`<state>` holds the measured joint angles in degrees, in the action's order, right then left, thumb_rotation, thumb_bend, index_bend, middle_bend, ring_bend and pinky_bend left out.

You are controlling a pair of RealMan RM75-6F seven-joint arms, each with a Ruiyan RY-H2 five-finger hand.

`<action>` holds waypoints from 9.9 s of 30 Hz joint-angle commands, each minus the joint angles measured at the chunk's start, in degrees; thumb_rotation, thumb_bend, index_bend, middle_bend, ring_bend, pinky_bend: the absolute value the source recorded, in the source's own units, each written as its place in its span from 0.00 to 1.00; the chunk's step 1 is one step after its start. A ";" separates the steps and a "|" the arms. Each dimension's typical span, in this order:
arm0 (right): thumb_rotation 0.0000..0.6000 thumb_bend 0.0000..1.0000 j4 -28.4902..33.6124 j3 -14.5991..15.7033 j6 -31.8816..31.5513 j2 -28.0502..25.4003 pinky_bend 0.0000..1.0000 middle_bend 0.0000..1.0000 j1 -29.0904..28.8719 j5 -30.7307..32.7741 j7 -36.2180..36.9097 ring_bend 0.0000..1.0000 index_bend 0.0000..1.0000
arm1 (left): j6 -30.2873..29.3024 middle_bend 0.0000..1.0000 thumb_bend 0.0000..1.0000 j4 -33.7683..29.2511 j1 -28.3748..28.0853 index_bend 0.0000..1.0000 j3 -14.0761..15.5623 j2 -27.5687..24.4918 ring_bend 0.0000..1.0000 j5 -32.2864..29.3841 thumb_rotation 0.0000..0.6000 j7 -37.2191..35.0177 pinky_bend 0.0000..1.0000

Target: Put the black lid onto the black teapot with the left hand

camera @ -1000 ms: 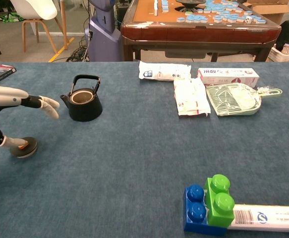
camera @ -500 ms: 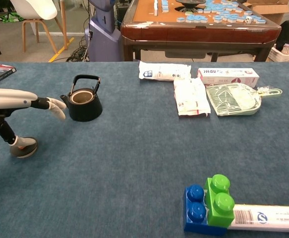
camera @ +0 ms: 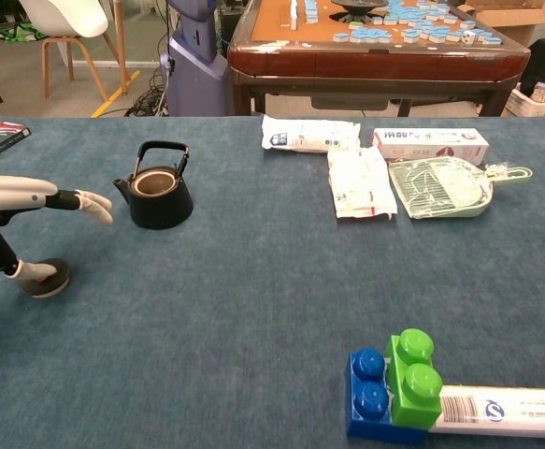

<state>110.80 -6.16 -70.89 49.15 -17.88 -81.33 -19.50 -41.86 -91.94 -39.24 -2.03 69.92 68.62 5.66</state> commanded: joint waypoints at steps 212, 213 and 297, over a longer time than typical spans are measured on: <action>1.00 0.55 -1.17 2.40 3.15 1.65 0.00 0.00 -1.34 -2.25 2.86 0.00 0.09 | -5.79 0.00 0.33 2.64 5.13 0.37 2.04 -1.58 0.00 5.47 1.00 0.18 0.00; 1.00 0.55 -1.42 2.37 3.28 1.75 0.00 0.00 -1.44 -2.23 3.12 0.00 0.09 | -5.60 0.00 0.33 1.91 4.90 0.37 1.85 -2.09 0.00 4.99 1.00 0.79 0.00; 1.00 0.55 -12.68 0.55 8.64 3.30 0.00 0.00 -4.87 2.76 13.64 0.00 0.09 | 7.61 0.00 0.33 0.33 -24.59 0.37 -3.86 -0.15 0.00 -24.11 1.00 14.11 0.00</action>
<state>98.12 -5.59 -62.30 52.46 -22.72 -78.63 -5.80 -34.69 -92.14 -63.61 -5.84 69.40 44.14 20.24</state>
